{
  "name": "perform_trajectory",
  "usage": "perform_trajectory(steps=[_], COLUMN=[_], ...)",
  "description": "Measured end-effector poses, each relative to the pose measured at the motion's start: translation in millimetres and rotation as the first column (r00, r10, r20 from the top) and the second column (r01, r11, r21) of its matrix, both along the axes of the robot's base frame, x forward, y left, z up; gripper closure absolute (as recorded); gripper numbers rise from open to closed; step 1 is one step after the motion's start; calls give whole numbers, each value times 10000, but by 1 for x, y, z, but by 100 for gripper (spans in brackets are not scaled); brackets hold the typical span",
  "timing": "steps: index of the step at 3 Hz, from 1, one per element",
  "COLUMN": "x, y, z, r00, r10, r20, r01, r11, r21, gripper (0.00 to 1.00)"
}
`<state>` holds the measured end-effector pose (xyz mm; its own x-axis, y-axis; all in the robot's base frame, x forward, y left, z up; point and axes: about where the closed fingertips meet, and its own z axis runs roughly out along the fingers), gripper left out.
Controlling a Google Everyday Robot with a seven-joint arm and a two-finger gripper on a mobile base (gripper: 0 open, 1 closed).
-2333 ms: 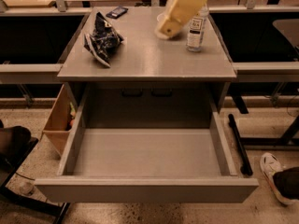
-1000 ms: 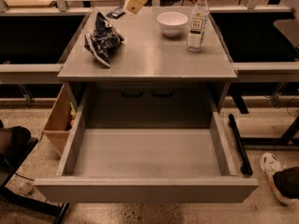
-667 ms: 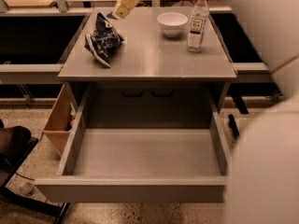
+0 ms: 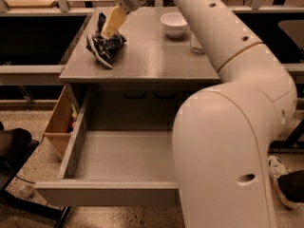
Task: Place blue chip bag into top drawer
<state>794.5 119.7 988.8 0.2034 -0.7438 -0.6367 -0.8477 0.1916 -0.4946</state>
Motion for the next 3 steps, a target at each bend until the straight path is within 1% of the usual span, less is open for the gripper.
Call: perform_trajectory(steps=[1,2,3], x=[-6,-12,-6], y=[26,55,72], z=[-40,-78,-107], r00=[9947,9798,9665], r10=[585,1306,1803], r20=[-847,-1512,-1828], r01=[-599,-1374,-1922], r11=[9981,9899,9801], r21=[-152,-353,-493], gripper=[0,0,14])
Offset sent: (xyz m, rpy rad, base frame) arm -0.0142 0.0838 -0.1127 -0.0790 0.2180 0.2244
